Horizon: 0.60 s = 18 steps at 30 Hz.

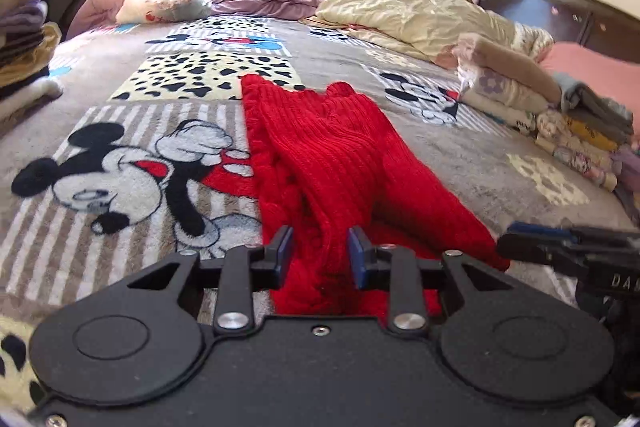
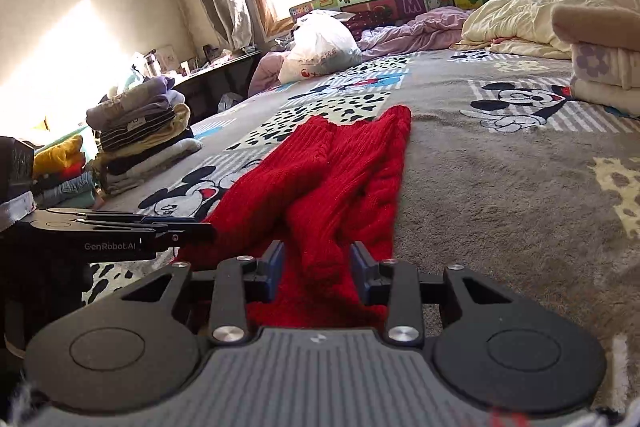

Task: Fold clothes

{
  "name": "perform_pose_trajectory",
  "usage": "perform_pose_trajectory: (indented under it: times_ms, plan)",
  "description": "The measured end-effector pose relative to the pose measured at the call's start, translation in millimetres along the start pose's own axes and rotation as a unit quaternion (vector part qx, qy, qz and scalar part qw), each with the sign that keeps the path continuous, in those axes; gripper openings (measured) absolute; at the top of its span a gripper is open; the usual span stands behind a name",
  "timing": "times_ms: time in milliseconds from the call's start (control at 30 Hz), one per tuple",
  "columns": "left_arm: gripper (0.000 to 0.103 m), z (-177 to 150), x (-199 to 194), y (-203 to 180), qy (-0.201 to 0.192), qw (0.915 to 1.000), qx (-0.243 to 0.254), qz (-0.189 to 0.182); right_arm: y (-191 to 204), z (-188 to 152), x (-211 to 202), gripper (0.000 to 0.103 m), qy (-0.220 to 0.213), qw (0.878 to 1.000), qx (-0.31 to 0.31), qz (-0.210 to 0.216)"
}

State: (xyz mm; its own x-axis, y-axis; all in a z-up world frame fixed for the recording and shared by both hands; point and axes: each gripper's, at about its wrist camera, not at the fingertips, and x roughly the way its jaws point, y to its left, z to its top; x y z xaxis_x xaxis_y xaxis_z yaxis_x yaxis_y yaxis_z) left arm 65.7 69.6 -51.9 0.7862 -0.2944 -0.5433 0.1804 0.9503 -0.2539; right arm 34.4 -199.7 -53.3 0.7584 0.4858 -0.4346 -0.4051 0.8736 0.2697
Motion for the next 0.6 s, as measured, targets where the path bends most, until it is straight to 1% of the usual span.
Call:
perform_pose_trajectory:
  times_ms: [33, 67, 100, 133, 167, 200, 267, 333, 400, 467, 500, 533, 600]
  plan:
    - [0.041, 0, -3, 5, -0.003, 0.9995, -0.030, -0.004, 0, -2, -4, 0.038, -0.004, 1.000, 0.006, 0.000]
    - [0.049, 1, -7, 8, -0.015, 0.9984, -0.054, -0.003, 1, -4, -8, 0.038, -0.007, 1.000, 0.008, 0.000]
    - [0.049, 4, -10, 8, -0.029, 0.9977, -0.061, -0.003, 3, -6, -12, 0.038, -0.010, 1.000, -0.005, -0.004]
    - [0.045, 8, -11, 7, -0.041, 0.9974, -0.059, -0.004, 5, -7, -14, 0.038, -0.012, 1.000, -0.021, -0.007]
    - [0.025, 13, -12, 6, -0.054, 0.9969, -0.057, -0.005, 9, -5, -14, 0.038, -0.018, 0.999, -0.036, -0.007]
    - [0.021, 20, -11, 3, -0.059, 0.9968, -0.052, -0.014, 12, -3, -15, 0.038, -0.025, 0.998, -0.051, -0.007]
    - [0.016, 35, -3, -6, -0.065, 0.9972, -0.024, -0.029, 16, 6, -13, 0.038, -0.047, 0.996, -0.068, 0.012]
    - [0.015, 43, 13, -18, -0.049, 0.9983, 0.013, -0.026, 18, 16, -4, 0.038, -0.057, 0.995, -0.079, 0.024]
    - [0.015, 48, 30, -27, -0.024, 0.9984, 0.047, -0.019, 19, 22, 13, 0.037, -0.049, 0.994, -0.095, 0.026]
    - [0.015, 36, 59, -29, 0.039, 0.9963, 0.076, 0.013, 18, 26, 32, 0.038, -0.033, 0.993, -0.112, 0.025]
    - [0.015, 26, 70, -28, 0.053, 0.9942, 0.090, 0.022, 15, 22, 42, 0.038, -0.016, 0.993, -0.117, 0.028]
    - [0.014, 19, 72, -26, 0.050, 0.9942, 0.094, 0.020, 13, 14, 49, 0.038, 0.000, 0.992, -0.121, 0.026]
    - [0.014, 16, 68, -20, 0.042, 0.9957, 0.082, 0.010, 8, -2, 61, 0.039, 0.029, 0.991, -0.126, 0.024]
